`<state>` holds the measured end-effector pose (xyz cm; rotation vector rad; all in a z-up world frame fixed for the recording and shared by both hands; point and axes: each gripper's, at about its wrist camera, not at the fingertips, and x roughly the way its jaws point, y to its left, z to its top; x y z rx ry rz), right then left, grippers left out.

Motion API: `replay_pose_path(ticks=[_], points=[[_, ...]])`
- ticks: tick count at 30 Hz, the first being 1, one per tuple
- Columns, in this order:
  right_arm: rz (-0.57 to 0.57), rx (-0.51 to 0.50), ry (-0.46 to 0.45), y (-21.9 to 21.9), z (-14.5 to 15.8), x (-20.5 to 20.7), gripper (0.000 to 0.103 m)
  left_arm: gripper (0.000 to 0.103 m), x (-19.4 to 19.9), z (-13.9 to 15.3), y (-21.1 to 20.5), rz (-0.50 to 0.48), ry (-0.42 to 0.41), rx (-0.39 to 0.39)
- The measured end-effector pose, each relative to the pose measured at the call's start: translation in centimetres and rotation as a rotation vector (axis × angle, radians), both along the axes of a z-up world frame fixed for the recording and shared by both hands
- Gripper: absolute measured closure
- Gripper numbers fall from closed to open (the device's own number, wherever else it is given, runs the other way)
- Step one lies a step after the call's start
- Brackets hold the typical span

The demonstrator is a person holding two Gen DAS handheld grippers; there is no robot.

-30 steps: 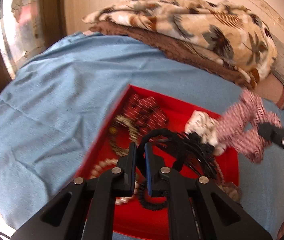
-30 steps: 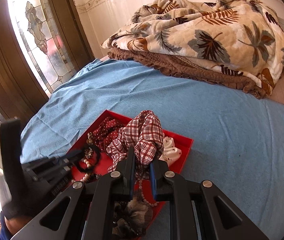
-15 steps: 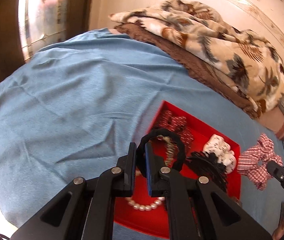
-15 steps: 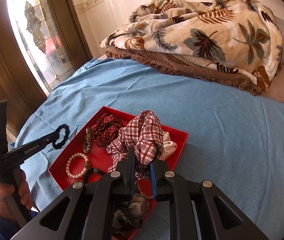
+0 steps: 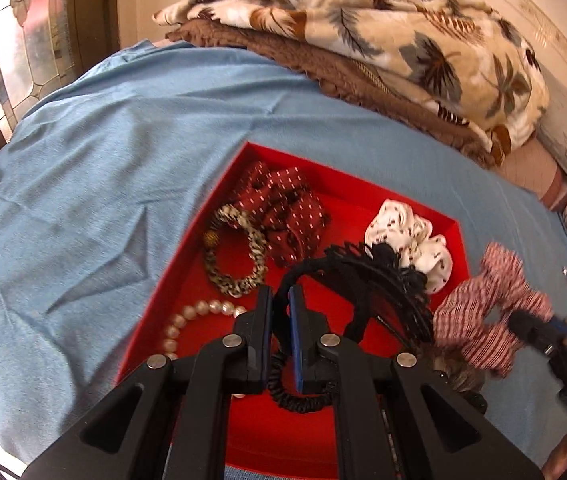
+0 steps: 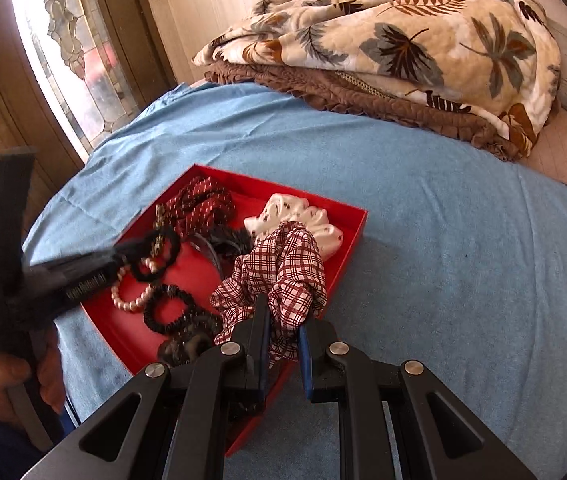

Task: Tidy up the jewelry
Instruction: 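Lower the hair tie and gingham scrunchie into the red tray, then open both tools to release the hair tie and scrunchie in the tray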

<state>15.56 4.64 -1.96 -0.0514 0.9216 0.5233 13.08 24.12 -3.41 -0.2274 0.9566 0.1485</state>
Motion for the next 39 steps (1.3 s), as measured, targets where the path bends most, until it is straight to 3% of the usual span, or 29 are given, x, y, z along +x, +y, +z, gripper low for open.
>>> replay_pose_path(ticks=[13, 39], points=[[0.078, 0.016, -0.083, 4.4, 2.8, 3.7, 0.089, 0.095, 0.5, -1.2, -0.5, -0.008, 0.046, 0.012], [0.079, 0.080, 0.138, 8.5, -2.6, 10.3, 0.089, 0.095, 1.1, -1.7, -0.1, 0.008, 0.063, 0.014]])
